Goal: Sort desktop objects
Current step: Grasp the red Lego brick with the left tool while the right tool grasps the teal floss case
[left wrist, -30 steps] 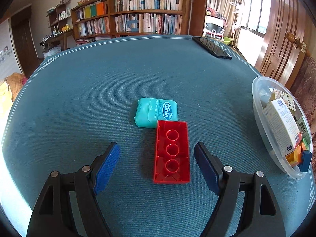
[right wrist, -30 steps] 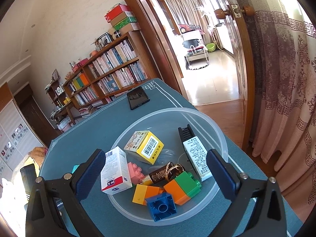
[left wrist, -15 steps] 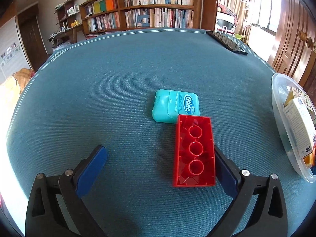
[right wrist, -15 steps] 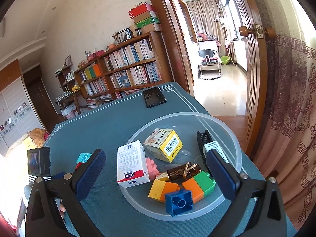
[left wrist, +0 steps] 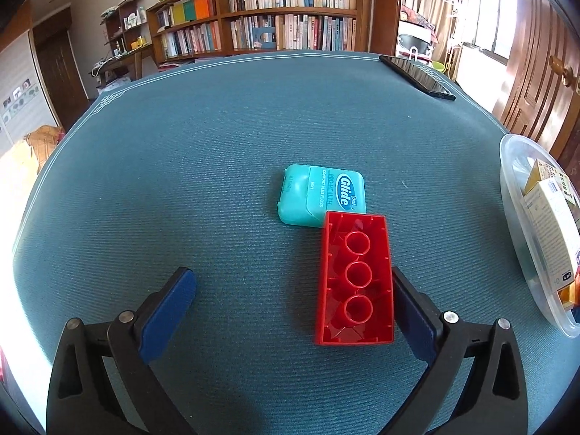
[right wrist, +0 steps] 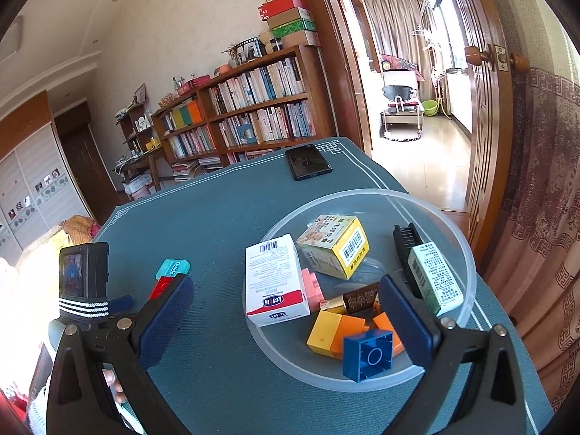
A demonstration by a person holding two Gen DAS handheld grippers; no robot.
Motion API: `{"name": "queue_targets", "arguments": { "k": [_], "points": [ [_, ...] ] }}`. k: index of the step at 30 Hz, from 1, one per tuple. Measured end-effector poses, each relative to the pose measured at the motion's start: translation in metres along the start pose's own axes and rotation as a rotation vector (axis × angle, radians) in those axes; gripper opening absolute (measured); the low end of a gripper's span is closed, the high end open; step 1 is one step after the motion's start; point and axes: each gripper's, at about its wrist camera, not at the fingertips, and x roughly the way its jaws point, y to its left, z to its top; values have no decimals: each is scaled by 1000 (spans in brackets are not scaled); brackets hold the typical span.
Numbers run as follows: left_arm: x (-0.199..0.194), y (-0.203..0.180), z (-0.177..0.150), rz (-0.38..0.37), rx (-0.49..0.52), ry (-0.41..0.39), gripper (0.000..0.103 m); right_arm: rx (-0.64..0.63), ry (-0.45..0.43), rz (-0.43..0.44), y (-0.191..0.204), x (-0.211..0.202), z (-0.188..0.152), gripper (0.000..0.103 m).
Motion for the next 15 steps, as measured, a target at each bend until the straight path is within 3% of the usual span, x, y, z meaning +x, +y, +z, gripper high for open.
{"name": "queue_targets", "arguments": {
  "k": [6,8,10,12,15],
  "points": [
    [-1,0,2,-27,30,-8,98,-25,17,18,11,3,-5,102],
    [-4,-3,1,-45,52,-21,88,-31,22,23,14,5,-6,102],
    [-7,-6,1,-71,75,-34,71,-33,24,28,17,6,-5,102],
    [-10,-8,1,-91,94,-42,62,-35,25,38,21,8,-4,102],
    [-14,-8,1,-116,104,-47,39,-44,23,55,29,11,-2,102]
  ]
}}
